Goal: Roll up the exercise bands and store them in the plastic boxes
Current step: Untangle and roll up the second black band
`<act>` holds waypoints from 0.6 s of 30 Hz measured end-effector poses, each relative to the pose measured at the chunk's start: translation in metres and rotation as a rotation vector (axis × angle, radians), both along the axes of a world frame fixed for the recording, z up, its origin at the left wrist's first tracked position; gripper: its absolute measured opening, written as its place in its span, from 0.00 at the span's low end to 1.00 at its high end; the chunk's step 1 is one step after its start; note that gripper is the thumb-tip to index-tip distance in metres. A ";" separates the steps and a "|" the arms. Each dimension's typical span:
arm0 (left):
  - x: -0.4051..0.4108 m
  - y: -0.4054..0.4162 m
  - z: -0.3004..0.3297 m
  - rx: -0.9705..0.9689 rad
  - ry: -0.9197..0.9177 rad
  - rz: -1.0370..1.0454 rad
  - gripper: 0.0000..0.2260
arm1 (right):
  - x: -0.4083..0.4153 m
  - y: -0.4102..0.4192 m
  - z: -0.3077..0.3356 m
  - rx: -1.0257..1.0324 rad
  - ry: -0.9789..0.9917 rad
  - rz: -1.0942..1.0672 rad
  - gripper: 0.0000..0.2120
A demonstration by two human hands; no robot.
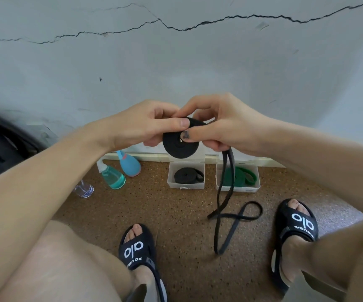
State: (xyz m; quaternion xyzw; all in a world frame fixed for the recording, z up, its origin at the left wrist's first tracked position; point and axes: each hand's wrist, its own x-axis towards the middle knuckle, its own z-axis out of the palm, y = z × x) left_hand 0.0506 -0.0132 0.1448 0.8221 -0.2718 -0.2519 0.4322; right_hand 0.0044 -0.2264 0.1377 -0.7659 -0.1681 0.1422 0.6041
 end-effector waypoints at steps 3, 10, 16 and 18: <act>-0.001 0.000 -0.001 -0.034 -0.019 0.017 0.19 | -0.002 0.000 0.002 -0.016 0.013 0.009 0.14; 0.002 0.009 0.001 -0.101 -0.060 0.072 0.11 | 0.003 -0.013 0.008 -0.017 -0.063 -0.111 0.09; 0.004 0.009 -0.001 -0.130 -0.083 0.117 0.10 | -0.003 -0.005 -0.001 0.087 -0.004 -0.147 0.09; 0.003 0.008 -0.002 -0.164 -0.057 0.134 0.10 | -0.007 -0.002 -0.004 0.059 -0.039 -0.161 0.11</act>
